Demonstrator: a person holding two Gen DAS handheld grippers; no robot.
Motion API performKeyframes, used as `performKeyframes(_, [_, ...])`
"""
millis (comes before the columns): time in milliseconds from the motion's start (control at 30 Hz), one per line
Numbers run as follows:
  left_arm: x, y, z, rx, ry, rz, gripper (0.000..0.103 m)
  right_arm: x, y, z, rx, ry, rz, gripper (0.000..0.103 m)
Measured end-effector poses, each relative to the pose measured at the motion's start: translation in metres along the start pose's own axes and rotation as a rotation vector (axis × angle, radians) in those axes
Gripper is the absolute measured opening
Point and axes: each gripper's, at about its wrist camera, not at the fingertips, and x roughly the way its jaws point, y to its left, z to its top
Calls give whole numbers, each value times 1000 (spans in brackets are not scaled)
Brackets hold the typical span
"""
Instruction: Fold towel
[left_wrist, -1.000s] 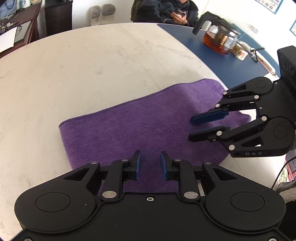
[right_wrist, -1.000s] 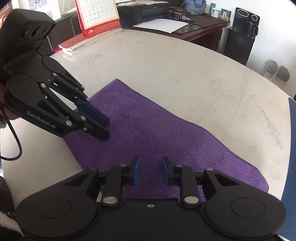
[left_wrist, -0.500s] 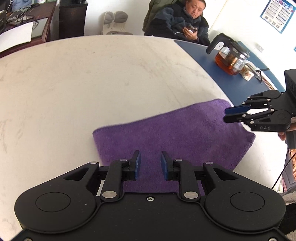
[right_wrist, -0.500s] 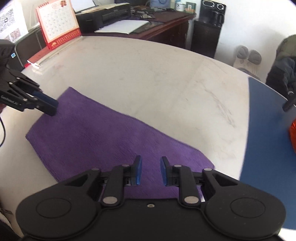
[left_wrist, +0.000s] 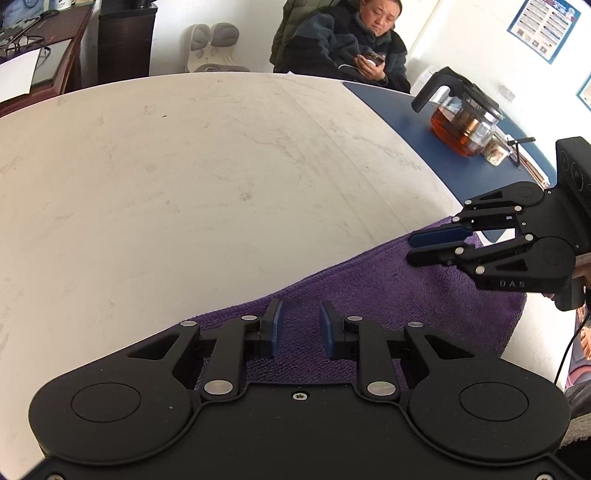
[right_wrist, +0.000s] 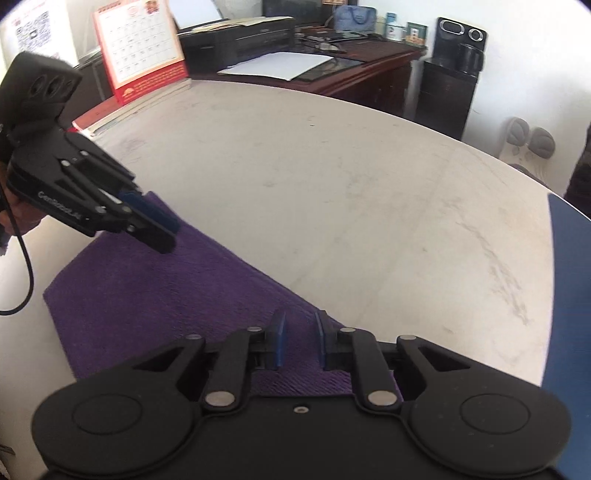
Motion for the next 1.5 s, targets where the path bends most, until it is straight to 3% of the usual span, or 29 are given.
performKeyframes(133, [1,-3,2,2,2,18,21,-5,-16,-8,66,4,-61,14])
performKeyframes(267, [-8,-23,6,38,4,71,22,-8,-1,-1,39,-16,-70,15])
performKeyframes(367, [-24,-46,-1,76,-20,29,26,-16,29,5,23,-58,5,15])
performKeyframes(467, [-27,-71,-19,112,-2,-12,27,-17,75,-5,-85,-43,62,15])
performKeyframes(600, [-17,-87,-55,100,54,-5,27,-19,105,-25,-127,-14,75,15])
performKeyframes(667, [-22,-81,-66,55,35,-5,26,-25,108,-39,-137,-3,53,14])
performKeyframes(800, [-39,-65,-81,-19,1,28,26,-51,88,-67,-77,0,-31,15])
performKeyframes(967, [-60,-45,-97,-85,-24,76,26,-76,43,-98,99,-15,-120,15])
performKeyframes(1067, [-67,-41,-101,-104,-32,92,26,-83,26,-112,185,-38,-131,15])
performKeyframes(1300, [-72,-45,-105,-100,-37,117,26,-86,19,-120,234,-58,-138,15])
performKeyframes(1400, [-78,-47,-109,-109,-39,149,27,-91,12,-119,234,-25,-175,16])
performKeyframes(1500, [-86,-48,-113,-137,-46,190,28,-101,6,-110,205,-51,-165,19])
